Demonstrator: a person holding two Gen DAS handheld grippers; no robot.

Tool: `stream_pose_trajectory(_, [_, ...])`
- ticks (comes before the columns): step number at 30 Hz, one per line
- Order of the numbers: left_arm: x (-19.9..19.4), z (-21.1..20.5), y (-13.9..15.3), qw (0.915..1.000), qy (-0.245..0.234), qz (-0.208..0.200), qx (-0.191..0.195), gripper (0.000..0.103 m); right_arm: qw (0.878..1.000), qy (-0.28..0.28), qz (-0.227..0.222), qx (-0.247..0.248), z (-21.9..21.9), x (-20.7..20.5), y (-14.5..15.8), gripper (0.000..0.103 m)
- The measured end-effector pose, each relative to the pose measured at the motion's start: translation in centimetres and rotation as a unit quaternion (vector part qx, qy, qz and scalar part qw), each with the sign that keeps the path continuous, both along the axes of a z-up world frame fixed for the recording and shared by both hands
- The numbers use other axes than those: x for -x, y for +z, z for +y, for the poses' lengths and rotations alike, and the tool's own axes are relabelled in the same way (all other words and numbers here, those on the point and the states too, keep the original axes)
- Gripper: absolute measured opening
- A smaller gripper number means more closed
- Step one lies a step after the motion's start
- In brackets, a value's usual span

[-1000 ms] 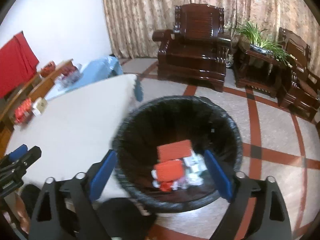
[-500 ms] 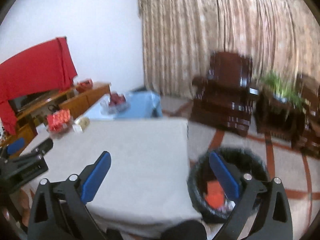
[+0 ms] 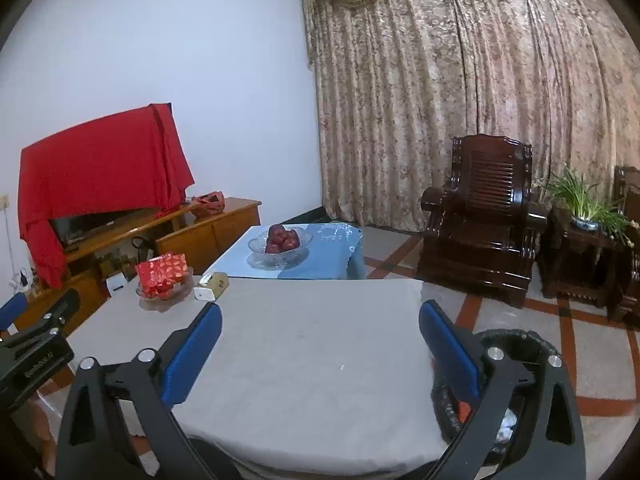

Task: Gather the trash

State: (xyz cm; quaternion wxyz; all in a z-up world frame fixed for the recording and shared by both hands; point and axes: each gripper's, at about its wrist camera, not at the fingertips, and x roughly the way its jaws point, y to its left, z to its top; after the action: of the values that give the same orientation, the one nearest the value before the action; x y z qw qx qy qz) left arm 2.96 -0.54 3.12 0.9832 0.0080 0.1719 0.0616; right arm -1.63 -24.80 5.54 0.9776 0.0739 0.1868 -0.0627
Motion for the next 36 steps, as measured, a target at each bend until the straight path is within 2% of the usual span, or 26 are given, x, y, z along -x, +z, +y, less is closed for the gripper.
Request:
stream_pose_trajectory(7, [1.4,-0.2,1.0,0.9999,-0.009,-0.013,0.003,0.098,1.000,-0.016,-0.003,0.007,0.1,0.8,-0.1,0.097])
stream_pose_trajectory(18, [1.4,-0.9,0.7,0.9996,-0.019,-0.012,0.018,0.098,0.999,-0.038,-0.011,0.005,-1.2,1.4,0.4,0.097])
stream_pose_trajectory(36, [1.4,-0.4,0.5,0.9995,-0.016,-0.014,0.023,0.098,0.998,-0.053,-0.016,0.012,-1.5,1.6,0.6,0.097])
